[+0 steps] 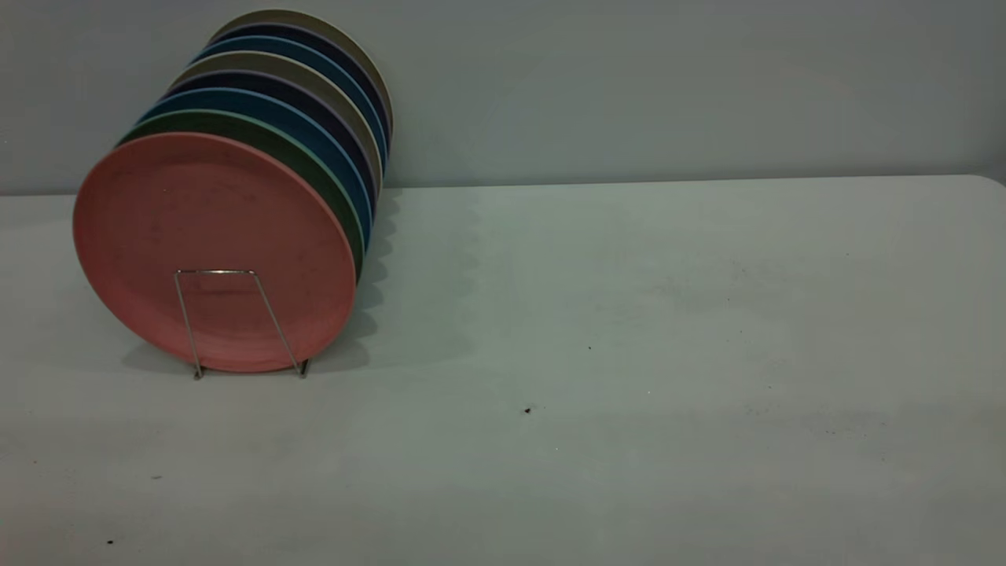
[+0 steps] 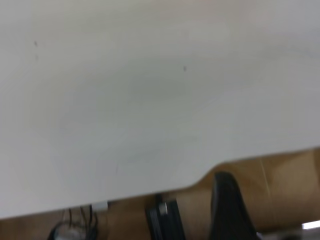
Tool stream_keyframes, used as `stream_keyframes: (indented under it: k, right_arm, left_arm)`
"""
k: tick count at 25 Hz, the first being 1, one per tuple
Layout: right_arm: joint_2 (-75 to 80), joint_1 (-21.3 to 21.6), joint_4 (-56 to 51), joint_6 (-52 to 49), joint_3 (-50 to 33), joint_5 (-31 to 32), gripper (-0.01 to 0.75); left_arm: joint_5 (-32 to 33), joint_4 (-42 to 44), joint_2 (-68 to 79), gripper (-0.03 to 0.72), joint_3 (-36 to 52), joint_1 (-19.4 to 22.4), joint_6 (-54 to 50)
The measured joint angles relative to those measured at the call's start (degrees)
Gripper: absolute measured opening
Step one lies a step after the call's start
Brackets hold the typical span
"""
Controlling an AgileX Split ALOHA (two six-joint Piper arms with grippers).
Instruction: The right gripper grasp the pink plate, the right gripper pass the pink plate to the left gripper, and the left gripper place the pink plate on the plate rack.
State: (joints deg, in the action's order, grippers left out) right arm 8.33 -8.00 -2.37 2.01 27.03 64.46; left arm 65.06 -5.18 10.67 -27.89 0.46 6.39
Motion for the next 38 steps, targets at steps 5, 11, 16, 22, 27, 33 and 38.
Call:
stream_keyframes:
  k: [5, 11, 16, 22, 27, 33, 38]
  right_arm:
    - [-0.05, 0.00, 0.00, 0.00, 0.00, 0.00, 0.388]
    - [-2.69, 0.83, -0.05, 0.00, 0.00, 0.00, 0.370]
    - [-9.14, 5.35, -0.05, 0.00, 0.00, 0.22, 0.346]
    - [-9.32, 6.43, -0.05, 0.00, 0.00, 0.42, 0.304]
    - [-9.38, 6.43, -0.16, 0.00, 0.00, 0.42, 0.257]
    - [-9.38, 6.43, -0.47, 0.00, 0.00, 0.42, 0.232]
    - [-9.38, 6.43, -0.52, 0.00, 0.00, 0.42, 0.232]
  left_arm:
    - [-0.11, 0.00, -4.60, 0.472, 0.04, 0.00, -0.04]
    - [-0.11, 0.00, -5.18, 0.472, 0.04, 0.00, -0.19]
    - [-0.11, 0.00, -5.18, 0.472, 0.04, 0.00, -0.19]
    - [-0.20, 0.00, -10.55, 0.472, 0.04, 0.00, -0.19]
    - [-0.07, 0.00, -11.93, 0.472, 0.04, 0.00, -0.19]
    - [-0.07, 0.00, -11.93, 0.472, 0.04, 0.00, -0.19]
    - [-0.07, 0.00, -11.93, 0.472, 0.04, 0.00, -0.14]
